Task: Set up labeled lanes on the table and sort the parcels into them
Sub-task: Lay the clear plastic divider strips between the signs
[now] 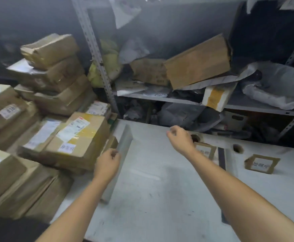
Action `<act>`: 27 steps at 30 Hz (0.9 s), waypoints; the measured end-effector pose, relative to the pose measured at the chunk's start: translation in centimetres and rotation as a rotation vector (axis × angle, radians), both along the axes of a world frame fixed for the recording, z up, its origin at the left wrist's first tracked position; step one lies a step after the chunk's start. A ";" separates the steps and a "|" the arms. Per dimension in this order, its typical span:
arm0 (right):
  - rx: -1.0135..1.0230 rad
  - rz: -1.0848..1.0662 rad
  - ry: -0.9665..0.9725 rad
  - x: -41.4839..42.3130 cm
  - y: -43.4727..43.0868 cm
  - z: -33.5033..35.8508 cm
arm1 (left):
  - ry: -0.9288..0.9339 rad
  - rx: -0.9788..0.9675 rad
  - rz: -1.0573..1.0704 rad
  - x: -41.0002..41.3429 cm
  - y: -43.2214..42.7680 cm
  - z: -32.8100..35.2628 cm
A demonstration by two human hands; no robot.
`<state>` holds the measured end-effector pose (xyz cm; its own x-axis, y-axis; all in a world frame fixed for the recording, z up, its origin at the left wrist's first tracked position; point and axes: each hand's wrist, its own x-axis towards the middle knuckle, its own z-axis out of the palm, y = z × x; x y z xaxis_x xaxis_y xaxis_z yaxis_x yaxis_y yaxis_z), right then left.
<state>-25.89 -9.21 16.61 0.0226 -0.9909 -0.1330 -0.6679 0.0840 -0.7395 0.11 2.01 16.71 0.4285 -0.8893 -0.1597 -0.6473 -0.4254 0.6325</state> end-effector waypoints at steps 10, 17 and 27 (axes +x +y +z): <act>0.235 0.109 -0.025 20.5 2.4 -5.8 | 0.216 0.201 -0.026 9.6 1.5 -4.9; 0.283 -0.039 -0.068 24.1 2.4 -8.6 | 0.233 0.232 -0.255 8.7 0.6 -7.8; 0.309 -0.107 -0.086 25.8 2.7 -9.3 | -0.024 0.069 -0.178 8.9 1.0 -6.7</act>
<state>-0.05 -6.46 7.27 -0.0554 -0.9012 -0.4299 -0.5796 0.3796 -0.7211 9.01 3.04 10.00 0.2693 -0.9387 -0.2151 -0.7306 -0.3446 0.5895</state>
